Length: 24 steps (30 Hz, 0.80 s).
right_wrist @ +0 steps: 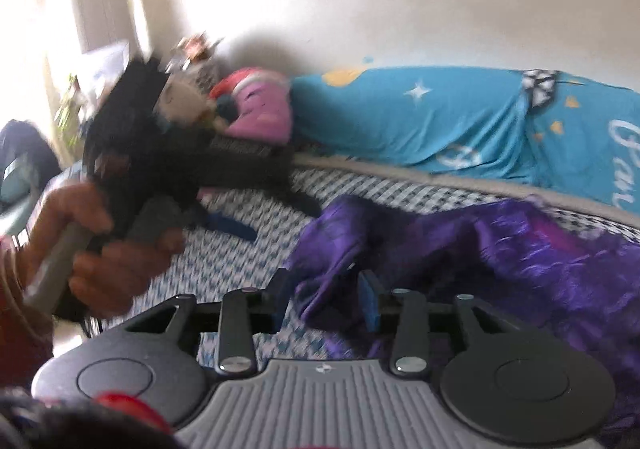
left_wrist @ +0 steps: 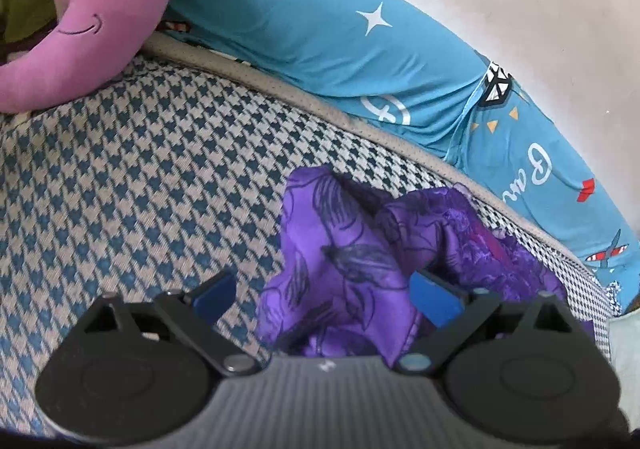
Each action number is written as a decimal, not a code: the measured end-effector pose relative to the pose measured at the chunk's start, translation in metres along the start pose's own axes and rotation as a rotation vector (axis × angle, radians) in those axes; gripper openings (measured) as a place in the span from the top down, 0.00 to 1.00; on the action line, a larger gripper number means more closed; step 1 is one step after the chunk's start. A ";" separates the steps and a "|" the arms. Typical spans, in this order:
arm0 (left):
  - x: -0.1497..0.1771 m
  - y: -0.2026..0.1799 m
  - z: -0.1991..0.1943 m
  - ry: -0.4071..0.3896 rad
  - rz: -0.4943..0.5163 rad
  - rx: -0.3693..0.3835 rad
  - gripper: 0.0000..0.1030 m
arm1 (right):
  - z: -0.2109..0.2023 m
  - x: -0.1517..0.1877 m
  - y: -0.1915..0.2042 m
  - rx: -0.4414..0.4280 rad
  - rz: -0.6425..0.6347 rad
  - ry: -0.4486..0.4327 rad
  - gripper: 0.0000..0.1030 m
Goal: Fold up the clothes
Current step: 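Tuck the folded garment edge with the right gripper beside the left gripper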
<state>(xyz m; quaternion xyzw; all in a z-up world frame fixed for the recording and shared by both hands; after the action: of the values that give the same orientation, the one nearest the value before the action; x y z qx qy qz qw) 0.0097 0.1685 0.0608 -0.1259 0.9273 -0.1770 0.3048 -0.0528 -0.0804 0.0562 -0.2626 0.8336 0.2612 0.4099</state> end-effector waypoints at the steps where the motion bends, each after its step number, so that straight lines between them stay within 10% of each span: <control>1: 0.002 0.002 -0.002 -0.001 -0.010 -0.005 0.05 | 0.006 0.004 0.003 0.005 -0.020 0.014 0.61; 13: 0.004 0.027 -0.012 -0.025 -0.077 -0.051 0.04 | 0.058 0.016 0.003 0.048 0.053 0.026 0.62; 18: 0.004 0.034 -0.014 -0.030 -0.077 -0.065 0.04 | 0.067 0.011 0.000 0.021 0.070 0.036 0.91; 24: 0.007 0.033 -0.015 -0.031 -0.048 -0.085 0.04 | 0.023 -0.022 -0.024 0.063 0.176 -0.152 0.92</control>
<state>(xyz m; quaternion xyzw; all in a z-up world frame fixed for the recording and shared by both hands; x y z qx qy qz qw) -0.0092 0.1996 0.0550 -0.1637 0.9259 -0.1429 0.3090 -0.0126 -0.0775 0.0569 -0.1548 0.8277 0.2890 0.4553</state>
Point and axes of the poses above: each gripper's, at about its wrist camera, not at the fingertips, and z roughly the way its jaws point, y to its left, x to its underside, the point moved 2 cm from there along z, roughly the way its jaws point, and after that the axes turned 4 degrees about z, right-handed, at the moved point
